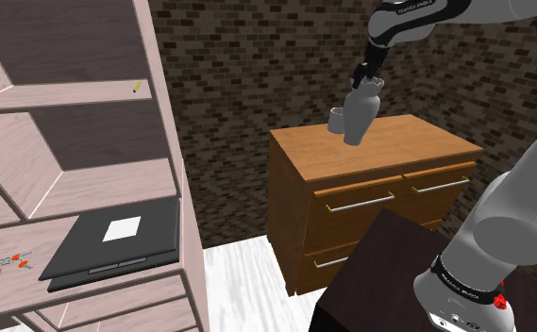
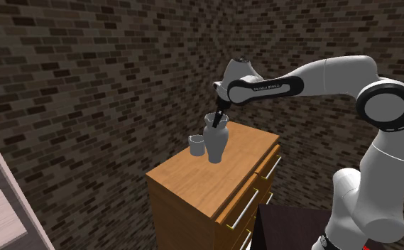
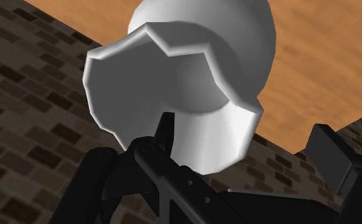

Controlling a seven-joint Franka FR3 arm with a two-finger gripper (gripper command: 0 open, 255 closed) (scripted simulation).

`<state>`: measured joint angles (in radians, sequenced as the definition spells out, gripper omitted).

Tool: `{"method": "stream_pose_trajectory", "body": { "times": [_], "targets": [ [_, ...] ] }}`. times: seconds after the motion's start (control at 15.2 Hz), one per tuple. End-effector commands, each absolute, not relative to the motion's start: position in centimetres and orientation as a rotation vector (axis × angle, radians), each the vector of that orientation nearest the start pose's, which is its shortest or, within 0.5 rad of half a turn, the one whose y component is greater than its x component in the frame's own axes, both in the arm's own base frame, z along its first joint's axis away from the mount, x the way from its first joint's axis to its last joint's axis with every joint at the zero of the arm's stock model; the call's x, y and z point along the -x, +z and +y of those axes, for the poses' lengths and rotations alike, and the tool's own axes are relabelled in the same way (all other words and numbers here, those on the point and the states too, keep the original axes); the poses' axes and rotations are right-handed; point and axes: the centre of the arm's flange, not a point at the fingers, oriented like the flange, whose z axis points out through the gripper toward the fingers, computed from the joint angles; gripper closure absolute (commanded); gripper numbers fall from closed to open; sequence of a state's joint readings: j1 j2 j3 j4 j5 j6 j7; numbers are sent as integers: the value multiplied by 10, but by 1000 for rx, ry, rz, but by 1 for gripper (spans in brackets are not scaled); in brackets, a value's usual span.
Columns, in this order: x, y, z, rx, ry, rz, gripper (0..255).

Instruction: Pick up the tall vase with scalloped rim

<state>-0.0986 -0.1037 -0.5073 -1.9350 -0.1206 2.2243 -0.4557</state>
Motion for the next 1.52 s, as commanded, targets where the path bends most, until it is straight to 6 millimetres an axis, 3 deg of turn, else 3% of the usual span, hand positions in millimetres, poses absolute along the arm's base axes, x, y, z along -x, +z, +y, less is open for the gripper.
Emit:
{"method": "stream_pose_trajectory", "body": {
  "times": [0.0,0.13,0.26,0.33,0.92,1.45],
  "targets": [
    [-460,553,-336,3342,-507,171,0],
    [-460,539,-336,3342,-507,171,0],
    [-460,539,-336,3342,-507,171,0],
    [-459,539,-336,3342,-507,171,255],
    [-460,539,-336,3342,-507,171,255],
    [-460,581,-336,3342,-507,171,255]
  ]
}}
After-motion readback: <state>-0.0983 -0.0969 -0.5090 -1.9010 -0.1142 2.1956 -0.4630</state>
